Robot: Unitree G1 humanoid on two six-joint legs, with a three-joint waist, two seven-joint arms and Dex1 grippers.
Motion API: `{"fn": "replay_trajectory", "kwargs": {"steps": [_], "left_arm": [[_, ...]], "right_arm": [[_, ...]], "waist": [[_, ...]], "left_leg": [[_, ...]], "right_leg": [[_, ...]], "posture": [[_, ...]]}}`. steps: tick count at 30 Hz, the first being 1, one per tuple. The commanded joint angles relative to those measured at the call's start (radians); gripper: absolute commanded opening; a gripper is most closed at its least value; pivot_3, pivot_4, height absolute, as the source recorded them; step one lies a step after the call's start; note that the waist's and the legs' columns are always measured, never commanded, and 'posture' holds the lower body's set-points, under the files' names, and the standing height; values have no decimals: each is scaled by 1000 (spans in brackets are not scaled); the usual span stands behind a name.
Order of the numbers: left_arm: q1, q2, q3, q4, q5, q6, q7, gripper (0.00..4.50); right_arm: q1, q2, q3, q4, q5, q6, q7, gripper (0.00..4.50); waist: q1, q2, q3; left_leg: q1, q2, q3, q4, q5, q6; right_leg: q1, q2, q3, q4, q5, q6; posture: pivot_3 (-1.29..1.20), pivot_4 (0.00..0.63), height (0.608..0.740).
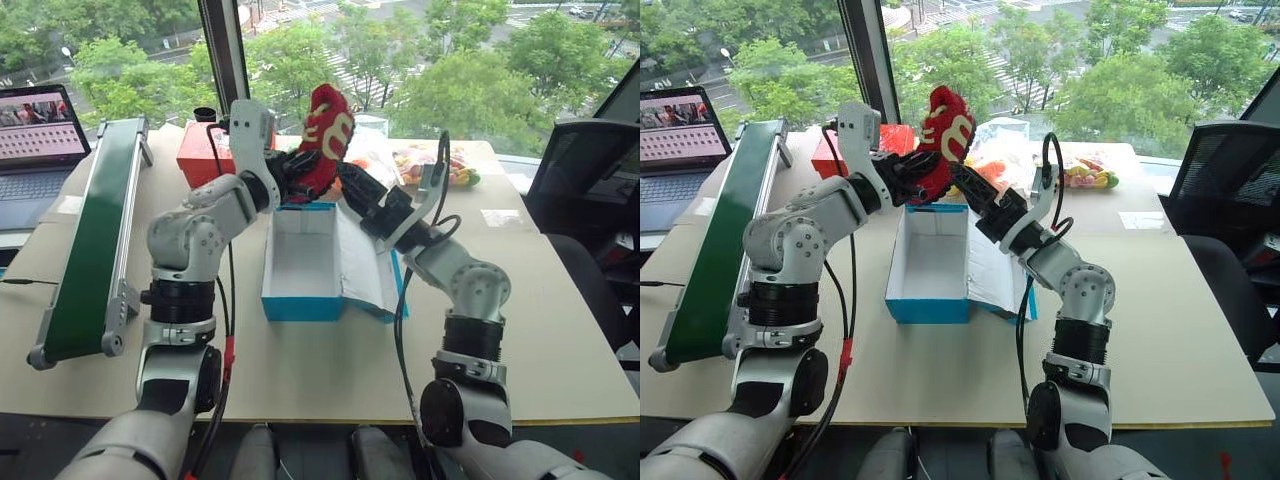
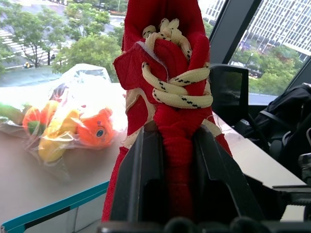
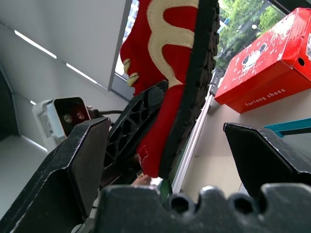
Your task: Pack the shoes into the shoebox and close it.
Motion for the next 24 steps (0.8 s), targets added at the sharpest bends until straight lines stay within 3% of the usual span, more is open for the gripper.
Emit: {"fn": "replay_trajectory", "kwargs": {"steps": [1, 7, 11, 20, 24], "left_arm": [[-28, -19, 1, -62, -16, 21, 24, 304], [-21, -45, -3, -86, -24, 51, 39, 304], [-11, -51, -8, -90, -15, 61, 44, 296], [-6, -48, 2, -94, -15, 65, 54, 296], [0, -45, 0, -99, -14, 68, 57, 296]], "right_arm": [[-1, -10, -10, -46, 48, -20, -26, 4500], [-5, -16, -17, -34, 53, -47, -50, 4500], [-12, -19, -14, -22, 56, -65, -54, 3432], [-11, -19, 11, -23, 58, -70, -53, 366], [-15, -19, 16, -21, 59, -68, -52, 228]], "waist": [[1, 0, 0], [4, 0, 0], [5, 0, 0], [9, 0, 0], [10, 0, 0]], "left_leg": [[0, 0, 0, 0, 0, 0], [0, 0, 0, 0, 0, 0], [0, 0, 0, 0, 0, 0], [0, 0, 0, 0, 0, 0], [0, 0, 0, 0, 0, 0]], "right_leg": [[0, 0, 0, 0, 0, 0], [0, 0, 0, 0, 0, 0], [0, 0, 0, -1, 0, 0], [0, 0, 0, -1, 0, 0], [0, 0, 0, -1, 0, 0]], "posture": [[0, 150, 739], [0, 150, 739], [0, 150, 739], [0, 150, 739], [0, 150, 739]]}}
